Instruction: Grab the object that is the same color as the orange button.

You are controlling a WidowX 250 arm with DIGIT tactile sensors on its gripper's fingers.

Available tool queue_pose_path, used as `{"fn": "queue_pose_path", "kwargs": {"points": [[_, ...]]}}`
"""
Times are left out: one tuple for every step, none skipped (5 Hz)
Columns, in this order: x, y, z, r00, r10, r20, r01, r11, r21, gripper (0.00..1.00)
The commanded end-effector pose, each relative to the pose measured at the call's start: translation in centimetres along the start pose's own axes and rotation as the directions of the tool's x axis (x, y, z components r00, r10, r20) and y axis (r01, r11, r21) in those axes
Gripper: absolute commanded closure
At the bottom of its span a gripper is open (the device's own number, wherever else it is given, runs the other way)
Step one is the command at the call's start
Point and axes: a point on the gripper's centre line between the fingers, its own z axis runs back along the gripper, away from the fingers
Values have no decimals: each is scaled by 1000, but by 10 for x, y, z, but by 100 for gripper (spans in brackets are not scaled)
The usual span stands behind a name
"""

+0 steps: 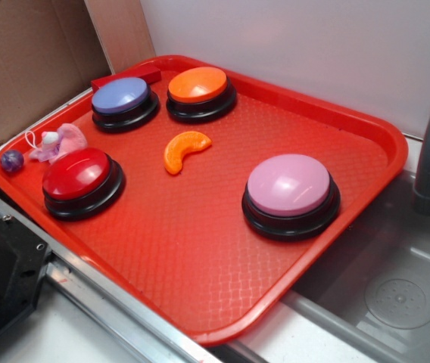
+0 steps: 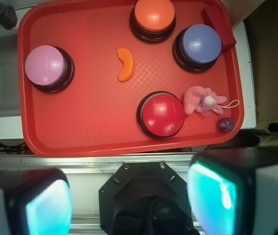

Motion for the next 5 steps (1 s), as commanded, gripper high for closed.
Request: {"fn": "queue_pose_path", "kwargs": {"points": [[0, 0, 0, 1000, 0, 0, 0, 1000, 0, 0], [19, 3, -14, 999, 38, 22, -38, 999, 8, 0], [38, 5, -30, 998, 43, 53, -43, 999, 11, 0], [65, 13, -58, 994, 98, 41, -100, 994, 38, 0], [91, 19, -90, 997, 76, 28, -77, 997, 31, 0]]}}
